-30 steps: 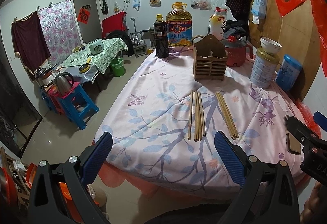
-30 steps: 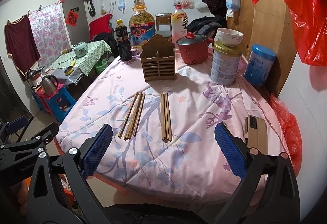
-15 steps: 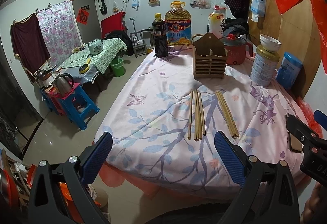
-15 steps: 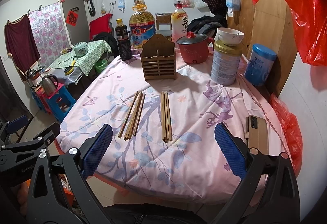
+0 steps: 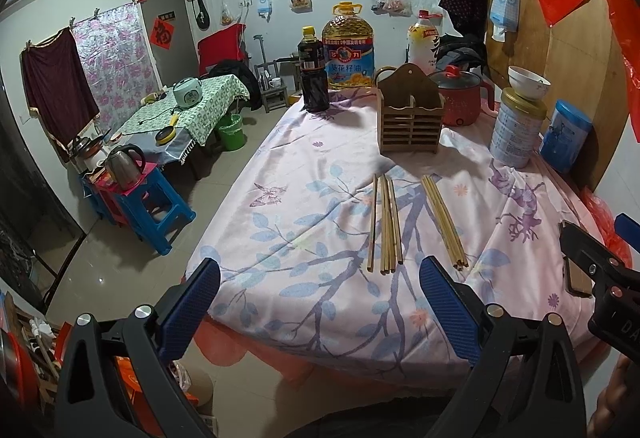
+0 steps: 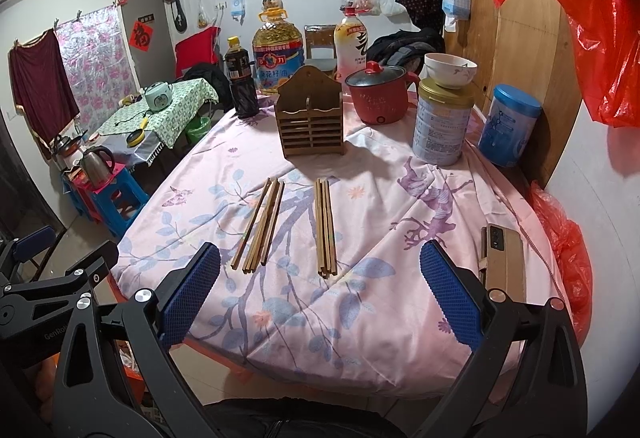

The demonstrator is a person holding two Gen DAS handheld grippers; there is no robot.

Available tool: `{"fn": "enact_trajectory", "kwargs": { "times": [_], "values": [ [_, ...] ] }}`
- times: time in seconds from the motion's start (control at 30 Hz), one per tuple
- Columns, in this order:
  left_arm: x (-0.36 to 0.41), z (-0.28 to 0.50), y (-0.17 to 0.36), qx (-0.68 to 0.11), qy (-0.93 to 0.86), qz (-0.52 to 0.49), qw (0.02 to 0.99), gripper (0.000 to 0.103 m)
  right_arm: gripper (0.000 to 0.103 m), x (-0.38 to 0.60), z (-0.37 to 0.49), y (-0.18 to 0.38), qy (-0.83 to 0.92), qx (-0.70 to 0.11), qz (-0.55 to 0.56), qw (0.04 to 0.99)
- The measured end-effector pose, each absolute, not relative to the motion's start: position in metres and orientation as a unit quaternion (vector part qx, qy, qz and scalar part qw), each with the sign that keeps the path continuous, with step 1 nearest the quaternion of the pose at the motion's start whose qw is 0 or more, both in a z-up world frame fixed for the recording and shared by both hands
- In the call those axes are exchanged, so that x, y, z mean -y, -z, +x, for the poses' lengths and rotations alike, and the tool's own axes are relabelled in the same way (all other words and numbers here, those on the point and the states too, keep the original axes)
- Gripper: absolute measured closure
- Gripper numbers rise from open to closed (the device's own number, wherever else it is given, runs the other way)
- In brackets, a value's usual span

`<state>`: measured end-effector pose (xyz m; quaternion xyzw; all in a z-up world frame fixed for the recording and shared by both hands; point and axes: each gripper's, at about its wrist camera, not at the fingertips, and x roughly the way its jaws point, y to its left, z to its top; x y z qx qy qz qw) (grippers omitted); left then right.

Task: Organize utensils

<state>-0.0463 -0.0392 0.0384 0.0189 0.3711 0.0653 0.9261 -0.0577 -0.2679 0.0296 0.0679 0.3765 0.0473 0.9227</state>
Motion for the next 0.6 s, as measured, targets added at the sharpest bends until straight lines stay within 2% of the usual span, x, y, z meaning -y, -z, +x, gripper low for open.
{"fn": "enact_trajectory", "kwargs": {
  "times": [0.6],
  "values": [
    [0.0400,-0.0475,-0.0355,-0.372,-0.061,0.020,0.926,0.006,0.006,0.2674,-0.0582,-0.0278,-0.045,-0.379,0.068,0.922]
  ]
}}
